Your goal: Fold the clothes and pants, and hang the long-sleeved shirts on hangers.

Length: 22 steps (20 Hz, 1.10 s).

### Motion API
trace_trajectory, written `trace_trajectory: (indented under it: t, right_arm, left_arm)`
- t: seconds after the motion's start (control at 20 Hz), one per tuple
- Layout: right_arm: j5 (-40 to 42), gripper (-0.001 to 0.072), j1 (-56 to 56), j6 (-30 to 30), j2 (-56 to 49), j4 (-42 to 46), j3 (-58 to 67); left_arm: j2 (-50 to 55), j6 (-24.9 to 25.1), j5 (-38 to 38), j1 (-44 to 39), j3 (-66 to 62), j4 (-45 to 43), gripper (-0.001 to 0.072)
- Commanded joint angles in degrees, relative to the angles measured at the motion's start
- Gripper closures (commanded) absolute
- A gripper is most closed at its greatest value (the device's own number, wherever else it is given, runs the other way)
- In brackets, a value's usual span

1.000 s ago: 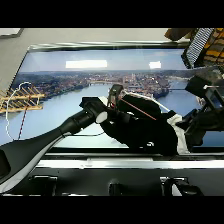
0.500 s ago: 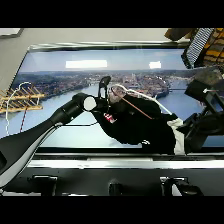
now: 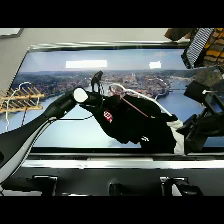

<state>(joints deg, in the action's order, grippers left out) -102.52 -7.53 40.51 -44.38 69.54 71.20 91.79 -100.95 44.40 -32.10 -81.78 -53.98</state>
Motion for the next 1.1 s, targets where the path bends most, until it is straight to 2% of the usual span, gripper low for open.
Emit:
trace_trajectory:
  t: [0.0, 1.05]
  right_arm:
    - [-0.9, 0.0664, 0.0, 0.0, 0.4, 1.2, 0.0]
    - [-1.1, 0.0666, 0.0, 0.7, 0.7, 3.2, 0.0]
  left_arm:
    - [0.0, 0.7, -0.3, 1.9, 0.0, 1.1, 0.0673]
    - [-0.1, 2.0, -0.5, 9.6, 0.0, 1.4, 0.0673]
